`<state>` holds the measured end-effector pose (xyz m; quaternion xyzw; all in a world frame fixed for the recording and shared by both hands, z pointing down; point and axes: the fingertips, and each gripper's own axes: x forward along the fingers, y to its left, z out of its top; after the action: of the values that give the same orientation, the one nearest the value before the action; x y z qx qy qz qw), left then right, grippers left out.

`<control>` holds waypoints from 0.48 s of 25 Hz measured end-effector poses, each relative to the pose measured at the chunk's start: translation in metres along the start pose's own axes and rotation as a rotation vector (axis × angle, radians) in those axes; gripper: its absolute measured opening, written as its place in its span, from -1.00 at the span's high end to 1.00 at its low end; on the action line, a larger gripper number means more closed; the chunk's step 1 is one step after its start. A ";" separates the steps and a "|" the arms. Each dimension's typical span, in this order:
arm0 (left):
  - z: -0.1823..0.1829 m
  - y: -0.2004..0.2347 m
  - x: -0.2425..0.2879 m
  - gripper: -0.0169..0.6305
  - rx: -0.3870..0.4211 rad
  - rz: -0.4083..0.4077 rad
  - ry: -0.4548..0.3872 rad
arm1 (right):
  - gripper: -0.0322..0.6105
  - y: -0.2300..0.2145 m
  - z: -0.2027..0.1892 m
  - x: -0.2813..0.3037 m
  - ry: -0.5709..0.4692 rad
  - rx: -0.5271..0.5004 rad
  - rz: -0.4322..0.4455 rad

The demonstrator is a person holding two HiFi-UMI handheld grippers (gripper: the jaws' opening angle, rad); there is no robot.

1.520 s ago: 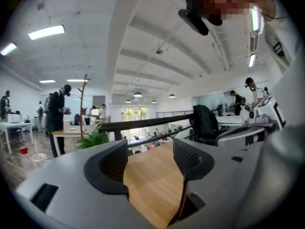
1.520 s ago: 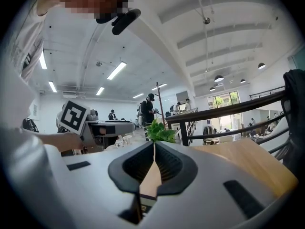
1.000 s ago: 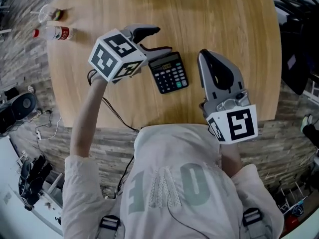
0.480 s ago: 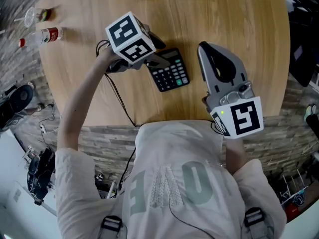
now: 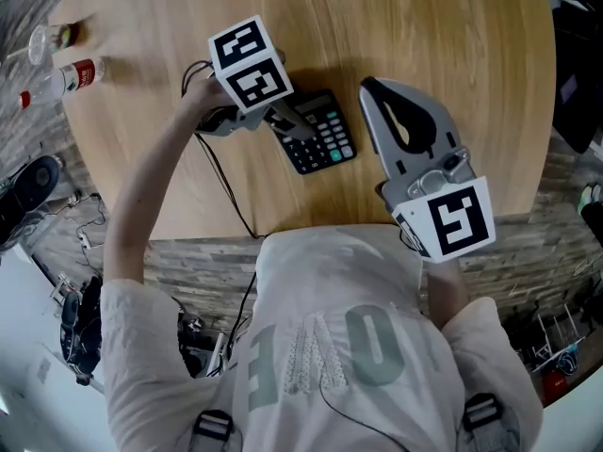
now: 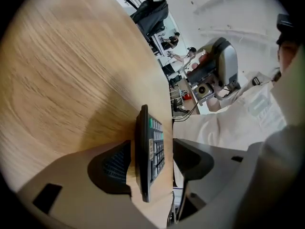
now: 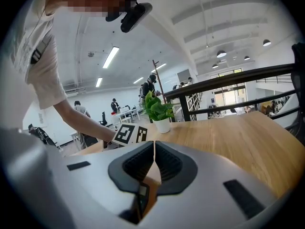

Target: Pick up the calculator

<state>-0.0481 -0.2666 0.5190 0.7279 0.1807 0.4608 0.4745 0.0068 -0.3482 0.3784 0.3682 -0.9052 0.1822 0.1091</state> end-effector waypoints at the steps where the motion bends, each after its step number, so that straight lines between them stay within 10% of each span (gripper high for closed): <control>1: -0.001 0.001 0.001 0.09 -0.004 -0.010 0.011 | 0.83 0.000 -0.001 0.001 0.001 0.001 0.001; 12: -0.002 0.004 0.009 0.28 -0.004 -0.039 0.058 | 0.83 -0.002 -0.008 0.009 0.013 0.026 0.003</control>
<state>-0.0461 -0.2614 0.5271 0.7097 0.2078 0.4728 0.4792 0.0028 -0.3520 0.3889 0.3669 -0.9027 0.1964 0.1098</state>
